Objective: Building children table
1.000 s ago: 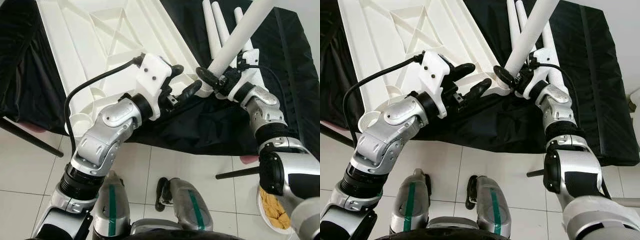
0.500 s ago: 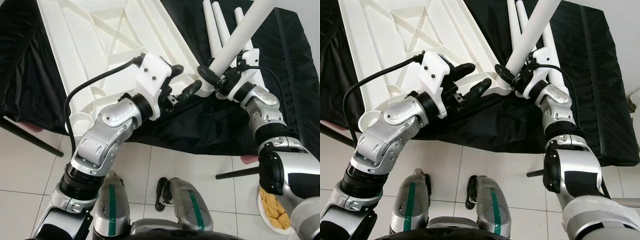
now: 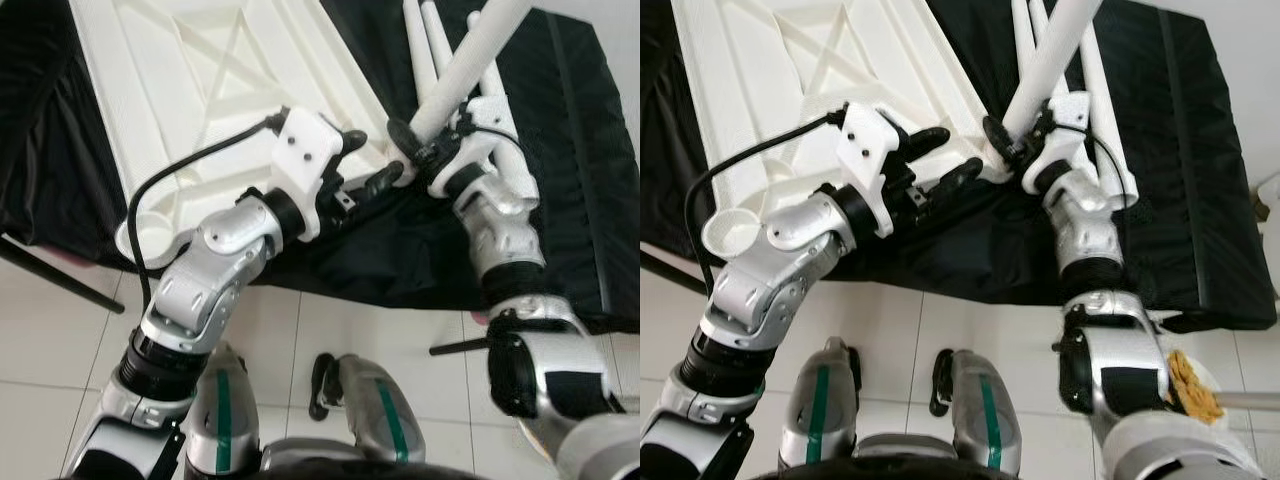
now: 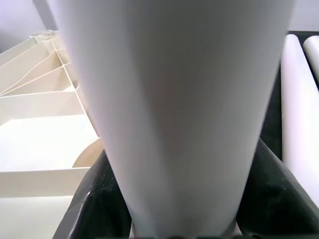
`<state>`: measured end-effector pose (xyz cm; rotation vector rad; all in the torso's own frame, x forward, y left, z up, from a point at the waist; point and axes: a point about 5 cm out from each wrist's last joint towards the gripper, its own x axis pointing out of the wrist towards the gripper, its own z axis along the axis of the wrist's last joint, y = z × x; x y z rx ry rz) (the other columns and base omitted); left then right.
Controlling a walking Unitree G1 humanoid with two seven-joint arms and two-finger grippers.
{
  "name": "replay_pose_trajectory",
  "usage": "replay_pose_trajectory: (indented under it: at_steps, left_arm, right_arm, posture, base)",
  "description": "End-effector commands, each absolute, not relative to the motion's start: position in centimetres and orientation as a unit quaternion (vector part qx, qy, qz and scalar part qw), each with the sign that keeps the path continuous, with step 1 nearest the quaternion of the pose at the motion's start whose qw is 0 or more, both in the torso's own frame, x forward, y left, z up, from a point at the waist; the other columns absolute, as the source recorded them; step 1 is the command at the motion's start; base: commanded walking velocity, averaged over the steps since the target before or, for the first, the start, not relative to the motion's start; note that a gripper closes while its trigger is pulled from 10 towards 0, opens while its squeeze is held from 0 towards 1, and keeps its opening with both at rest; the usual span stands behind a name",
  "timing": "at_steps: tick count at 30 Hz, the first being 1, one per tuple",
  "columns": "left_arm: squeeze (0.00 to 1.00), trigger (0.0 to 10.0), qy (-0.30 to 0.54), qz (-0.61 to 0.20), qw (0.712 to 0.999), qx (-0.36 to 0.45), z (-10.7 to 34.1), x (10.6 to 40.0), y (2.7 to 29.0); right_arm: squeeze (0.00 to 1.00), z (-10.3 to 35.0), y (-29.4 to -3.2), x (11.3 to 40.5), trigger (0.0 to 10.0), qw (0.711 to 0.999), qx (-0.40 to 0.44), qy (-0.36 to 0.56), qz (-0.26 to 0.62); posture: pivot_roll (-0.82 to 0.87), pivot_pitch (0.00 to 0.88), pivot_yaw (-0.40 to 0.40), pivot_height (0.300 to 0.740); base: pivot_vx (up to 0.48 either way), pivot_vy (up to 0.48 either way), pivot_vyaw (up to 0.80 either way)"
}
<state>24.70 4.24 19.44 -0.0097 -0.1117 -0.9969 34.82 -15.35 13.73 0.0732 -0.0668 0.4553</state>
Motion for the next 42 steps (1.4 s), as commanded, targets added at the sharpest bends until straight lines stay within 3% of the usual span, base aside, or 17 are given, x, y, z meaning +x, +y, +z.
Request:
replay_pose_trajectory:
  at_steps: [1,10,18,26,42]
  left_arm:
    - [0.00,10.0,-0.049,-0.485,0.873,-0.007,19.4,24.4,4.0]
    - [0.00,10.0,-0.048,-0.484,0.873,-0.007,19.3,24.3,4.0]
    - [0.00,10.0,-0.048,-0.487,0.872,-0.007,19.2,24.2,3.9]
    - [0.00,10.0,-0.047,-0.490,0.870,-0.006,19.2,24.1,3.8]
    - [0.00,10.0,-0.046,-0.496,0.867,-0.007,19.1,24.1,3.6]
  right_arm:
    - [0.00,14.0,-15.5,34.8,10.0,0.975,0.056,-0.035,0.211]
    - [0.00,14.3,-14.5,33.8,10.0,0.990,0.084,-0.032,0.111]
    - [0.00,13.6,-16.0,32.8,10.0,0.997,0.067,-0.003,-0.043]
    - [0.00,13.0,-17.4,31.1,10.0,0.984,0.046,0.002,-0.173]
    - [0.00,12.8,-15.7,31.1,10.0,0.990,0.053,0.022,-0.131]
  posture:
    - [0.10,0.080,-0.103,0.740]
    - [0.10,0.078,-0.110,0.740]
    - [0.11,0.067,-0.110,0.740]
    - [0.11,0.056,-0.111,0.740]
    - [0.10,0.047,-0.110,0.740]
  base:
    - [0.000,0.000,0.00]
    - [0.000,0.000,0.00]
    - [0.000,0.000,0.00]
    - [0.000,0.000,0.00]
    - [0.000,0.000,0.00]
